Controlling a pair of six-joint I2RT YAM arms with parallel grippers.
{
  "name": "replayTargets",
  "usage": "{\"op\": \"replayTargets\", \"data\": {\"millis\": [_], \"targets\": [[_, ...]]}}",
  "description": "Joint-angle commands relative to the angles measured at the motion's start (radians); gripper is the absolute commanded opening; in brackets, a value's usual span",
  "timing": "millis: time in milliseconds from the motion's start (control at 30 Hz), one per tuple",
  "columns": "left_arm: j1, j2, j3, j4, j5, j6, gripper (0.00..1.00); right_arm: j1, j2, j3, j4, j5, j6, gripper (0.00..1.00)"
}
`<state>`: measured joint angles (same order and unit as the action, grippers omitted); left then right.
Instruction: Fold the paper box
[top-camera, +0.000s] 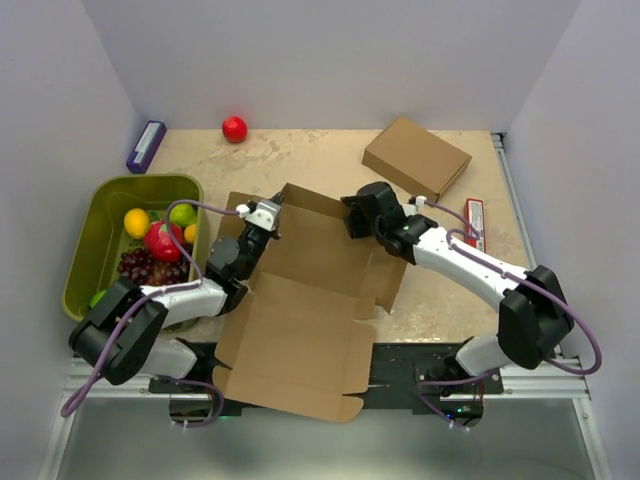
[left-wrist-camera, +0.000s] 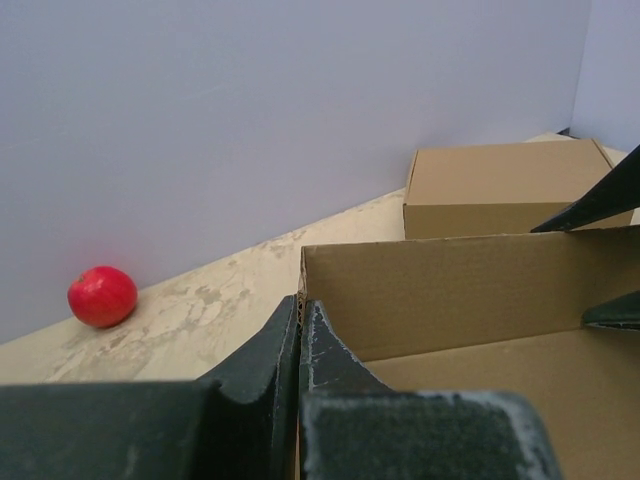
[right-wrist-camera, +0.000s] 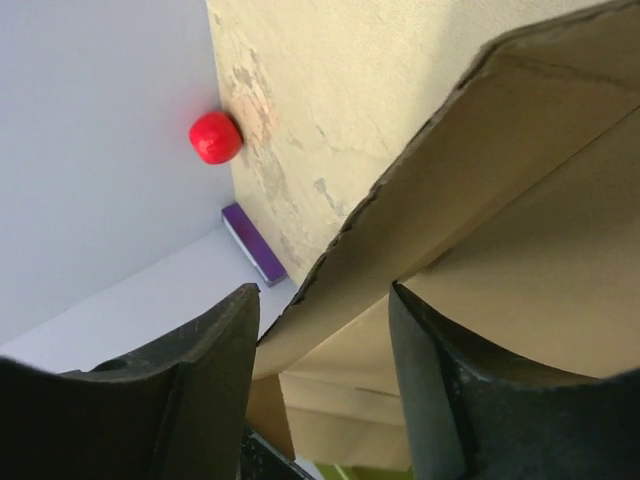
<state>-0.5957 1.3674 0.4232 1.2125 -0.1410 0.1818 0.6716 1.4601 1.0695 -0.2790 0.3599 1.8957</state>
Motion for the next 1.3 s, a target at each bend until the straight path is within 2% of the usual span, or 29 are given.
{"op": "replayTargets", "data": {"millis": [0,100,133,200,233,400,433,533,600,633,733,900,1033,1133,1167,1267], "targets": [[-0.021,-0.024,-0.012,0.113,-0.041,0.056,0.00,0.017,0.029,0.029,0.024,-0.005,-0.012,0.45],[-0.021,-0.027,-0.018,0.114,-0.066,0.036,0.05,0.025,0.032,0.026,0.026,0.001,-0.007,0.30],[-0.021,-0.027,-0.021,0.111,-0.071,0.033,0.13,0.025,0.029,0.026,0.026,0.001,-0.006,0.27],[-0.023,-0.031,-0.026,0.105,-0.074,0.021,0.20,0.026,0.025,0.021,0.027,0.002,-0.004,0.20],[-0.023,-0.034,-0.029,0.095,-0.075,0.016,0.28,0.026,0.022,0.018,0.031,0.005,-0.006,0.19],[-0.021,-0.057,-0.043,0.073,-0.060,-0.019,0.42,0.028,0.020,0.006,0.053,0.004,-0.006,0.04],[-0.021,-0.066,-0.035,0.040,-0.054,-0.030,0.50,0.028,0.020,0.003,0.060,-0.001,-0.007,0.01],[-0.019,-0.119,-0.011,-0.054,-0.016,-0.117,0.66,0.028,0.031,-0.022,0.129,-0.010,-0.032,0.00],[-0.021,-0.157,0.024,-0.146,0.012,-0.212,0.70,0.026,0.046,-0.031,0.171,-0.019,-0.047,0.00],[-0.021,-0.165,0.072,-0.248,0.024,-0.241,0.73,0.026,0.052,-0.032,0.181,-0.022,-0.061,0.00],[-0.021,-0.180,0.155,-0.457,0.041,-0.367,0.73,0.026,0.065,-0.049,0.228,-0.032,-0.089,0.00],[-0.018,-0.232,0.163,-0.652,0.001,-0.585,0.73,0.026,0.057,-0.103,0.310,-0.038,-0.142,0.00],[-0.016,-0.269,0.151,-0.749,0.001,-0.697,0.73,0.028,0.029,-0.157,0.385,-0.041,-0.216,0.00],[0.006,-0.306,0.147,-0.752,0.015,-0.748,0.77,0.026,-0.006,-0.271,0.579,-0.030,-0.286,0.00],[0.023,-0.303,0.157,-0.754,0.064,-0.751,0.78,0.028,-0.018,-0.293,0.678,-0.026,-0.297,0.00],[0.108,-0.277,0.224,-0.792,0.191,-0.778,0.78,0.026,-0.029,-0.325,0.786,-0.019,-0.351,0.00]]}}
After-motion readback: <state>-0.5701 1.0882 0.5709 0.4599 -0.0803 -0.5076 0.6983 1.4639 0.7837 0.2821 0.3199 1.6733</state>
